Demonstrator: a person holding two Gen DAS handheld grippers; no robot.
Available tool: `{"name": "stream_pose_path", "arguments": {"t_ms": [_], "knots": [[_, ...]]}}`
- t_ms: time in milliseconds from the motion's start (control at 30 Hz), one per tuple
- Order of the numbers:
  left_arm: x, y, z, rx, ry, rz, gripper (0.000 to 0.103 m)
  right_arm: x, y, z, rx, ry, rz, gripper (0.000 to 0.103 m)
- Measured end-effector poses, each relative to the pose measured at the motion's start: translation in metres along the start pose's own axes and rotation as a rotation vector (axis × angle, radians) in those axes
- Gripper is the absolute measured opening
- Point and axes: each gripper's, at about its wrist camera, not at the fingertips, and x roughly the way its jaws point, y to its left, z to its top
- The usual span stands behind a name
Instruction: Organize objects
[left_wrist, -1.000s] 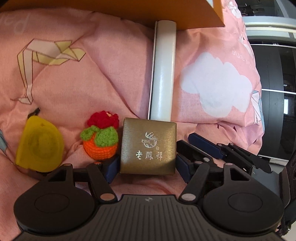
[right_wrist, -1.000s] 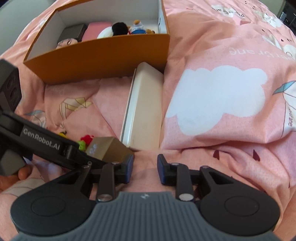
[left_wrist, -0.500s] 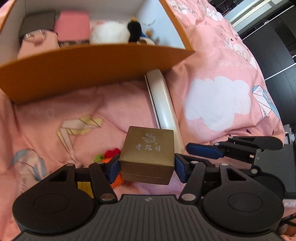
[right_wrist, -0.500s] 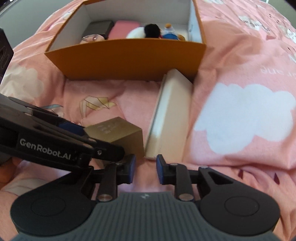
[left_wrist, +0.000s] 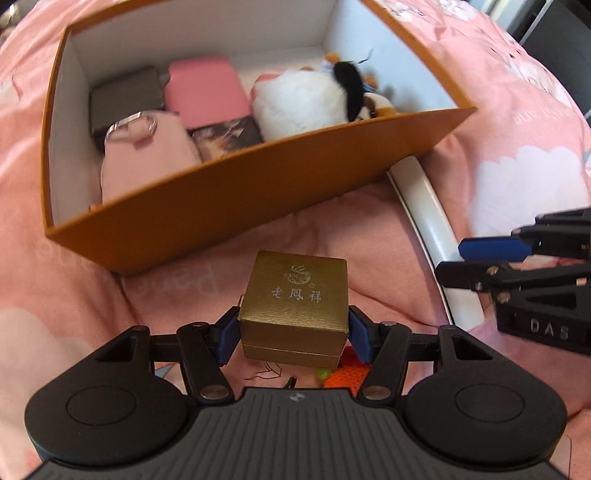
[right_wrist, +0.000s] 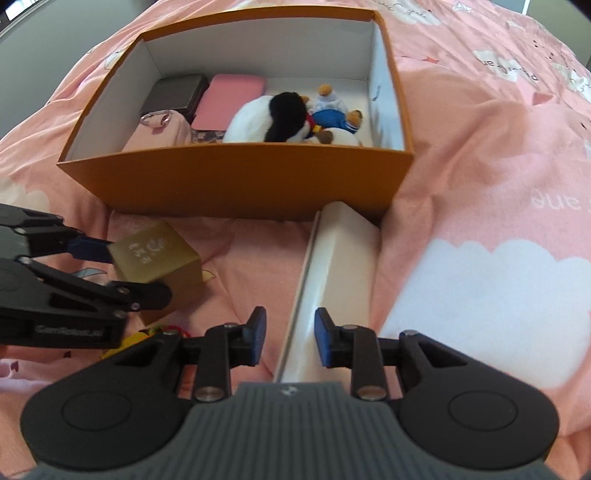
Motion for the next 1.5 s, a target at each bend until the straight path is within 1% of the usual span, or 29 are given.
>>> {"name": "stream_pose_path", "arguments": {"t_ms": [100,233,300,367,433,500,533,600,700,867,933,1067,1133,1300,1400,1467,1500], "knots": [[0.002,0.011,-0.002,-0.065,0.018,-0.052,0.072,0.005,0.006,0.002,-0.007,0.005,0.014,0.03],[0.002,0.024,-0.003,-0.153,0.026,-0.11,0.077,0.009,0.01,0.006,-0.017,0.005,0.03,0.03],[0.003,0.031,-0.004,-0.213,0.031,-0.146,0.081,0.011,0.011,0.009,-0.019,0.006,0.034,0.03],[0.007,0.039,-0.006,-0.303,0.05,-0.204,0.082,0.013,0.013,0.01,-0.02,0.008,0.038,0.03],[0.011,0.049,-0.009,-0.393,0.063,-0.28,0.082,0.015,0.013,0.01,-0.024,0.01,0.038,0.03],[0.014,0.057,-0.012,-0.465,0.069,-0.354,0.082,0.015,0.014,0.01,-0.026,0.011,0.039,0.03],[0.016,0.059,-0.013,-0.488,0.07,-0.37,0.082,0.014,0.014,0.009,-0.024,0.012,0.041,0.03],[0.017,0.061,-0.014,-0.509,0.068,-0.375,0.082,0.013,0.013,0.009,-0.018,0.008,0.041,0.03],[0.019,0.063,-0.015,-0.549,0.071,-0.356,0.082,0.01,0.013,0.012,-0.007,-0.006,0.059,0.03],[0.024,0.062,-0.015,-0.562,0.073,-0.345,0.078,0.008,0.022,0.014,-0.017,-0.024,0.111,0.03],[0.024,0.063,-0.016,-0.569,0.062,-0.313,0.074,0.011,0.028,0.015,-0.038,-0.012,0.125,0.03],[0.014,0.066,-0.016,-0.566,0.016,-0.275,0.074,0.017,0.033,0.015,-0.042,0.006,0.136,0.03],[0.013,0.068,-0.015,-0.559,0.012,-0.255,0.074,0.018,0.035,0.015,-0.042,0.009,0.143,0.03],[0.024,0.079,-0.02,-0.602,0.057,-0.289,0.074,0.026,0.035,0.015,-0.036,0.034,0.128,0.03],[0.037,0.079,-0.023,-0.634,0.079,-0.336,0.075,0.029,0.036,0.014,-0.036,0.047,0.118,0.03],[0.045,0.081,-0.025,-0.652,0.092,-0.358,0.08,0.032,0.037,0.013,-0.042,0.053,0.11,0.03],[0.047,0.081,-0.026,-0.66,0.095,-0.366,0.081,0.032,0.037,0.013,-0.043,0.056,0.107,0.03]]}}
